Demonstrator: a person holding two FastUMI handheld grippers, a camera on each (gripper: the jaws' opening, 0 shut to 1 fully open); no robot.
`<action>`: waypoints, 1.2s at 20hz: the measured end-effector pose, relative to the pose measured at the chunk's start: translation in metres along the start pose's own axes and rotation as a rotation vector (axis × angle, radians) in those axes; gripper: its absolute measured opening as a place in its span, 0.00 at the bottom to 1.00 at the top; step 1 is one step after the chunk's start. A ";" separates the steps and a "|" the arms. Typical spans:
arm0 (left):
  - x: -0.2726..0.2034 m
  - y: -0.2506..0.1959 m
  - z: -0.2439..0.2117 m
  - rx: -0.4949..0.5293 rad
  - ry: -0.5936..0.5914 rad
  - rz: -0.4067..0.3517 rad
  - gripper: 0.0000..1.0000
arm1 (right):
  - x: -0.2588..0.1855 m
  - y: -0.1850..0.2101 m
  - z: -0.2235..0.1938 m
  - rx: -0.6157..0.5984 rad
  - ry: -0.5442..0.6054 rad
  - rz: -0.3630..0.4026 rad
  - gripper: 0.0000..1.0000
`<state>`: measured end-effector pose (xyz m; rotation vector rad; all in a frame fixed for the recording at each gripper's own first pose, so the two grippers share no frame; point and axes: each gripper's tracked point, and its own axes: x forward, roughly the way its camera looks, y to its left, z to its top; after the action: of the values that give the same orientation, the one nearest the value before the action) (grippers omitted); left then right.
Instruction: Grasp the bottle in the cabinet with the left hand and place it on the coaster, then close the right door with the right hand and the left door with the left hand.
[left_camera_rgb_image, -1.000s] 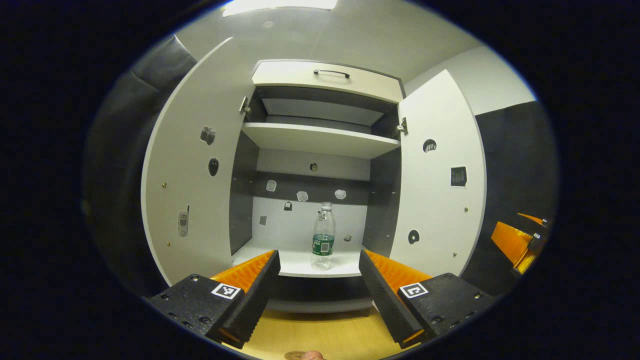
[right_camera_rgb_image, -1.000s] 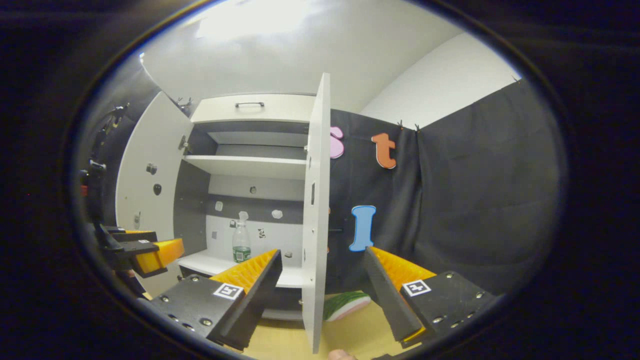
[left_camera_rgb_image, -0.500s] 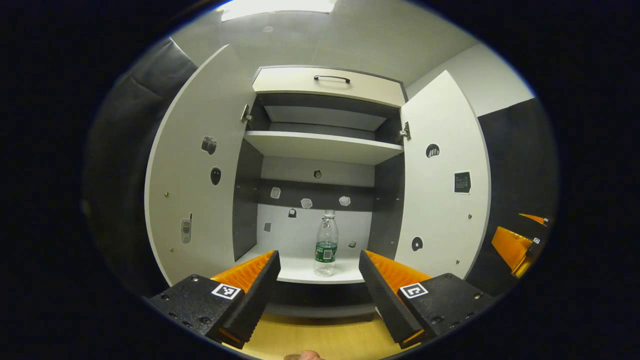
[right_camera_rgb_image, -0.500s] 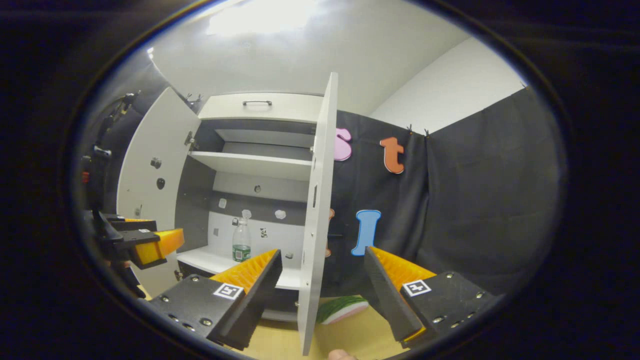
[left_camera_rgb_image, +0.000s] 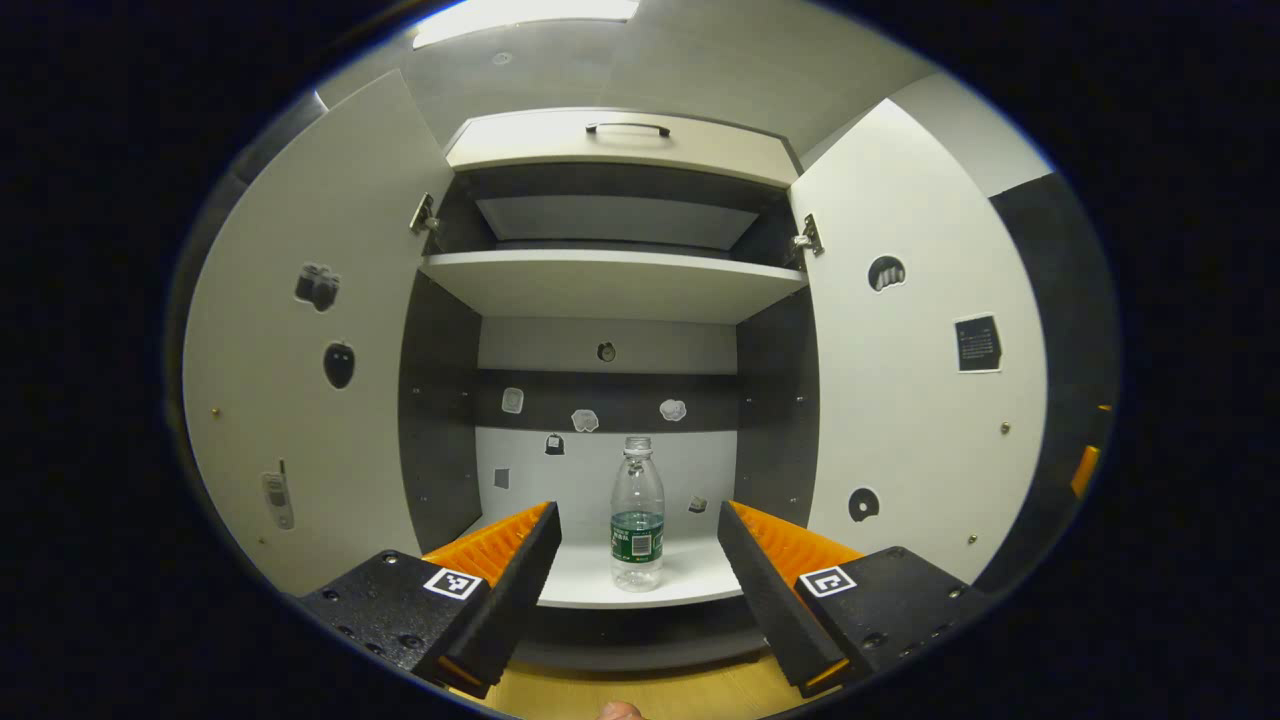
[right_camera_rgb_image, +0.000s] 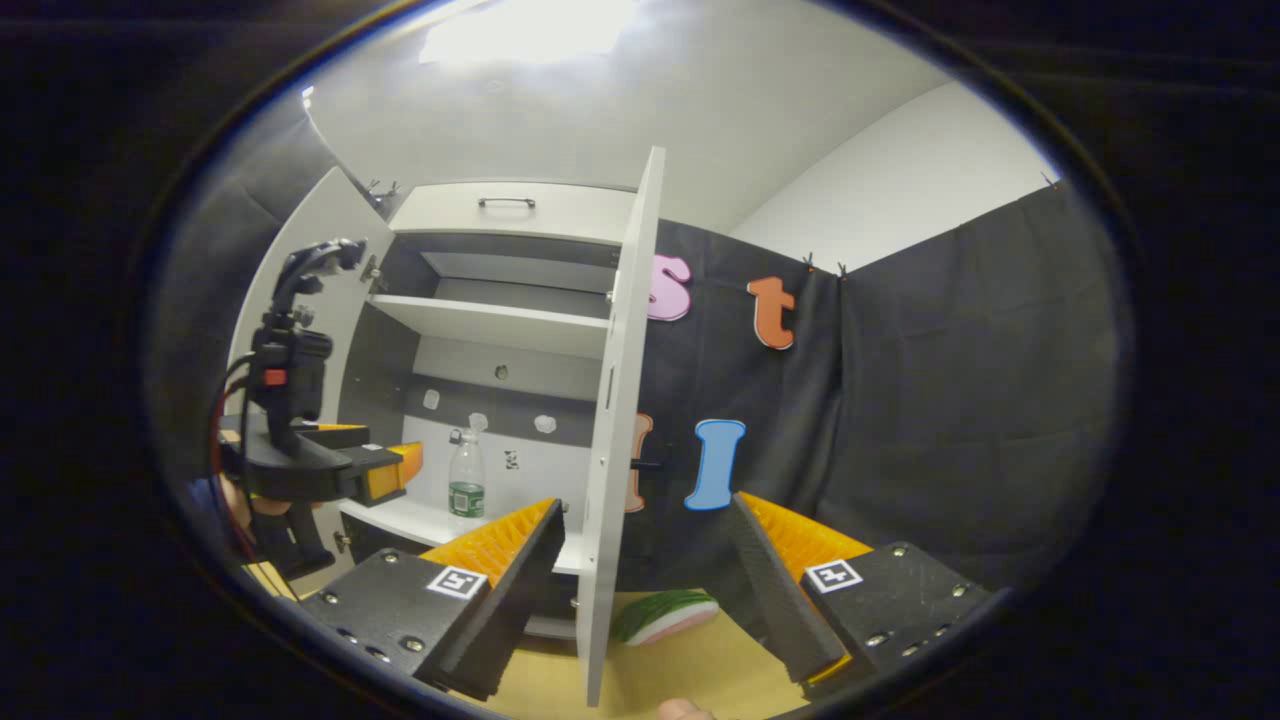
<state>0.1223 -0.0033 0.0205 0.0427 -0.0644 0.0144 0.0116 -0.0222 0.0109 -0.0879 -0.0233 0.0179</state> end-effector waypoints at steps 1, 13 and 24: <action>0.014 0.001 -0.004 -0.008 0.012 -0.002 0.99 | -0.003 -0.004 -0.001 -0.007 0.000 -0.017 1.00; 0.164 0.011 -0.053 0.016 0.148 -0.021 0.99 | -0.021 -0.071 -0.028 -0.064 0.066 -0.262 1.00; 0.170 0.011 -0.063 -0.045 0.222 -0.109 0.78 | -0.022 -0.076 -0.034 -0.082 0.085 -0.278 0.96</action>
<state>0.2956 0.0127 -0.0305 -0.0008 0.1592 -0.0908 -0.0081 -0.1014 -0.0168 -0.1664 0.0485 -0.2649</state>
